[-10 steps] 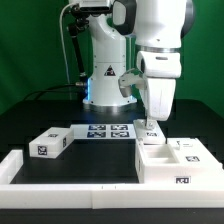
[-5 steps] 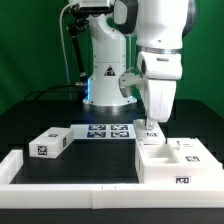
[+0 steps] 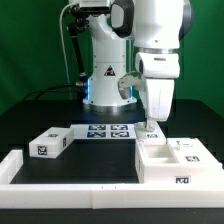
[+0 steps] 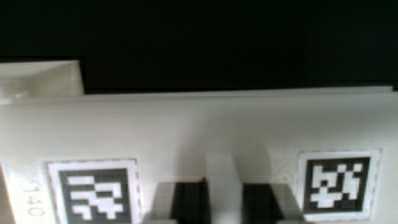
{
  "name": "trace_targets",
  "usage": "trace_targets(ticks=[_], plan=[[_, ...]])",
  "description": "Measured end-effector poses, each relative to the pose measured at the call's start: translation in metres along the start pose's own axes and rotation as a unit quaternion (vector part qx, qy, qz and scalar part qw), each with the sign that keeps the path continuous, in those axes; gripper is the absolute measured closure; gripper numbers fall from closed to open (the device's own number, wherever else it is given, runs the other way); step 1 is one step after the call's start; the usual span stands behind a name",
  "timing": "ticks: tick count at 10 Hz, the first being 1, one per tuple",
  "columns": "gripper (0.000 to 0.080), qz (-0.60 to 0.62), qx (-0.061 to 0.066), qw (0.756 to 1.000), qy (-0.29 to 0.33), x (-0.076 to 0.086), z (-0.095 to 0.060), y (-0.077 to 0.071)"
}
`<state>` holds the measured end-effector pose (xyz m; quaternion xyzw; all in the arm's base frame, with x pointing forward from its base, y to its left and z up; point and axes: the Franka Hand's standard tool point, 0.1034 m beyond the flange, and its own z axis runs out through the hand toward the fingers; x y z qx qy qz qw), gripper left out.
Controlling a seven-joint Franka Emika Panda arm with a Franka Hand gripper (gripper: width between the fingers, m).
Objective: Assemble cabinet
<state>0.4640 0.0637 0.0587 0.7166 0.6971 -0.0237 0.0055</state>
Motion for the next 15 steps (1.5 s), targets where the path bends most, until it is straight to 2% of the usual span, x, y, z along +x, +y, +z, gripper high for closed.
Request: trace_targets(ticks=[3, 7, 13, 14, 15], plan=[[0.0731, 0.001, -0.007, 1.0, 0.003, 0.0, 0.0, 0.016], [0.0731, -0.002, -0.023, 1.0, 0.009, -0.002, -0.002, 0.051], [0.0731, -0.009, -0.02, 1.0, 0.008, -0.003, -0.002, 0.052], [0.0731, -0.004, -0.02, 1.0, 0.008, -0.002, -0.002, 0.055], [0.0731, 0.0, -0.016, 1.0, 0.006, -0.001, -0.002, 0.066]])
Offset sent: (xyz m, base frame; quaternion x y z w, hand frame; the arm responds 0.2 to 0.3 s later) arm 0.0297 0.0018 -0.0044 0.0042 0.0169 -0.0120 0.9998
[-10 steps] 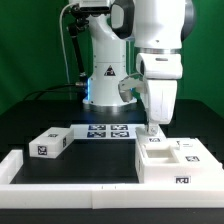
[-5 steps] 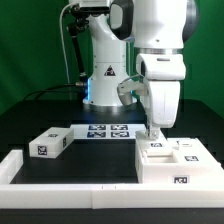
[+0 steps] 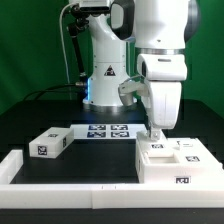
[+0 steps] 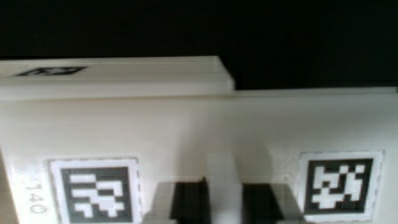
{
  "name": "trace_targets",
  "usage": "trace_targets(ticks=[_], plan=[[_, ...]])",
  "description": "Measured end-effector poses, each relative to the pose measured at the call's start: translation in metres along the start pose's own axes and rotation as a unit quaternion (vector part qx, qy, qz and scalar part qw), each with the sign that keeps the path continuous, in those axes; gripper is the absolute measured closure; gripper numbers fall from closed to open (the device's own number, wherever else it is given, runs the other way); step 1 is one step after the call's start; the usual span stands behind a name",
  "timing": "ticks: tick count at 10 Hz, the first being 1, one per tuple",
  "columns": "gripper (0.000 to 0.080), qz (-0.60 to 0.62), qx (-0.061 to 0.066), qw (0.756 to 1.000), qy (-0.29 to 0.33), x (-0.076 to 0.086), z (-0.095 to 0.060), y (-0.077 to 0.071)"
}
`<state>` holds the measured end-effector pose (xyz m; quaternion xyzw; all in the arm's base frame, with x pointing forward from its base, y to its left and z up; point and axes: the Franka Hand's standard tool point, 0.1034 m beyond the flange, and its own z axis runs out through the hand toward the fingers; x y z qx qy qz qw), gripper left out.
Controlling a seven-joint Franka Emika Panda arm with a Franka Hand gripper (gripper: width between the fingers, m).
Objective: Assemble cabinet
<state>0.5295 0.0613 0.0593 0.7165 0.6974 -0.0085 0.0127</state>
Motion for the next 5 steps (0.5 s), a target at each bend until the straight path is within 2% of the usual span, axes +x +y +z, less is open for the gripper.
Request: trace_targets(ticks=[3, 5], plan=[[0.0731, 0.004, -0.009, 1.0, 0.003, 0.003, 0.0, 0.035], [0.0731, 0.005, -0.011, 1.0, 0.003, 0.002, -0.001, 0.046]])
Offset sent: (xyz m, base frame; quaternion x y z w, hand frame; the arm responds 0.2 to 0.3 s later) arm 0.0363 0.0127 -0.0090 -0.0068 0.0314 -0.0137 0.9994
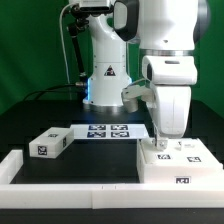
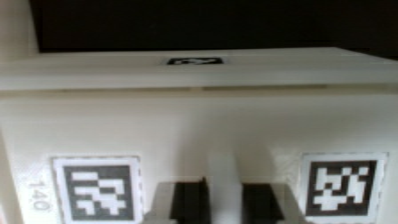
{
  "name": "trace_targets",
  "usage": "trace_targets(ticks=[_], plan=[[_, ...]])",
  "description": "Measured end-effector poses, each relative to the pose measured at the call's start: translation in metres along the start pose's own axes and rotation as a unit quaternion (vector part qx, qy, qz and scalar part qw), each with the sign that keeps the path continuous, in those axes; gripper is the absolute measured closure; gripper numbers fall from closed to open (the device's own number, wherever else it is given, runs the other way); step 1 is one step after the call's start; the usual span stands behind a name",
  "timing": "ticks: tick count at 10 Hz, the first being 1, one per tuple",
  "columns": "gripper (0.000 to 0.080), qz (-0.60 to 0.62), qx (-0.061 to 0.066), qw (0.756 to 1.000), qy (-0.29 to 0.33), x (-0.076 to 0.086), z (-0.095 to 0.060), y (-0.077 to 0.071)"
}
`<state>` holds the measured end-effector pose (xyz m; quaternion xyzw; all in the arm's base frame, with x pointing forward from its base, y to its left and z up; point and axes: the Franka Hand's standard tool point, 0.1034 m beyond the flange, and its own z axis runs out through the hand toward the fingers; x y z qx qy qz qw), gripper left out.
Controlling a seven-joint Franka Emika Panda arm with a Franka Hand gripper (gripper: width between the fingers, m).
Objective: Assemble cabinet
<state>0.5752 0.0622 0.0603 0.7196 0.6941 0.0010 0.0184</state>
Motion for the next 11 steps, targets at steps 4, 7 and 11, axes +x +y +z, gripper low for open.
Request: trace_targets(ticks=[4, 7, 11], plan=[[0.0731, -0.007, 0.001, 1.0, -0.001, -0.0008, 0.0001, 0.0044], [0.0546, -0.013, 0.002, 1.0, -0.002, -0.0031, 0.0005, 0.0045], [0.0228, -0.029, 0.001, 1.0, -0.009, -0.0053, -0.0044, 0.0039]])
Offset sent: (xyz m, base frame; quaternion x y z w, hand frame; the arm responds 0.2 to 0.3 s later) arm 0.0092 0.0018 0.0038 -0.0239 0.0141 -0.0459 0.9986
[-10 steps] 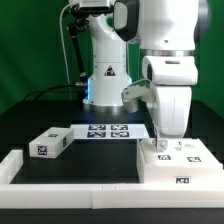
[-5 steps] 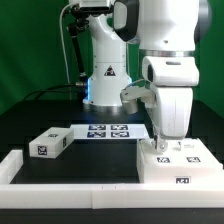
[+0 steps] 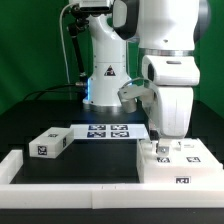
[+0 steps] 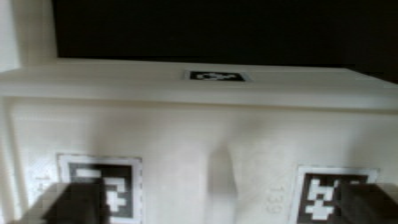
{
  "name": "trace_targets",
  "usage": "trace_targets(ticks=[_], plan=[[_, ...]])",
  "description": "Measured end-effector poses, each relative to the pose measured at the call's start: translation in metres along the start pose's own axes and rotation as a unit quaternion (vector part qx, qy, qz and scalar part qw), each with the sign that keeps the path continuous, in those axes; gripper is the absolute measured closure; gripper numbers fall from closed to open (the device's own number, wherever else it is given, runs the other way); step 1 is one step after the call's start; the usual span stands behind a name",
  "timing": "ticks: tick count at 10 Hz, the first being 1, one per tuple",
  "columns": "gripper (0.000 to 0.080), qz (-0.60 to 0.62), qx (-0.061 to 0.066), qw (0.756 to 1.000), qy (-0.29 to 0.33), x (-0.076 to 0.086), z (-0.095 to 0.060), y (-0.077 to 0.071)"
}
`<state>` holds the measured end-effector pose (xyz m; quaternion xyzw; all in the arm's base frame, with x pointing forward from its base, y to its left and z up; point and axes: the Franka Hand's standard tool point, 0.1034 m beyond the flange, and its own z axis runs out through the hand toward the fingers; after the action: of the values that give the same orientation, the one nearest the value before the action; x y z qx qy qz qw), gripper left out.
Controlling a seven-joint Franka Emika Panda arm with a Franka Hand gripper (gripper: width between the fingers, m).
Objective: Assemble cabinet
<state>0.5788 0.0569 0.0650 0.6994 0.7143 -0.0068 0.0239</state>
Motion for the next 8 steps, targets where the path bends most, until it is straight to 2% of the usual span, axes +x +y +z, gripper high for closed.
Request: trace_targets(ticks=[1, 2, 5, 8], plan=[[0.0064, 0.009, -0.018, 1.0, 0.004, 0.001, -0.008, -0.003], [0.002, 0.023, -0.035, 0.999, 0.009, 0.001, -0.017, -0.014], [0.0002, 0.101, -0.054, 0.993, 0.017, 0.003, -0.032, -0.046], [0.0002, 0.116, -0.064, 0.991, 0.026, 0.012, -0.034, -0.071]])
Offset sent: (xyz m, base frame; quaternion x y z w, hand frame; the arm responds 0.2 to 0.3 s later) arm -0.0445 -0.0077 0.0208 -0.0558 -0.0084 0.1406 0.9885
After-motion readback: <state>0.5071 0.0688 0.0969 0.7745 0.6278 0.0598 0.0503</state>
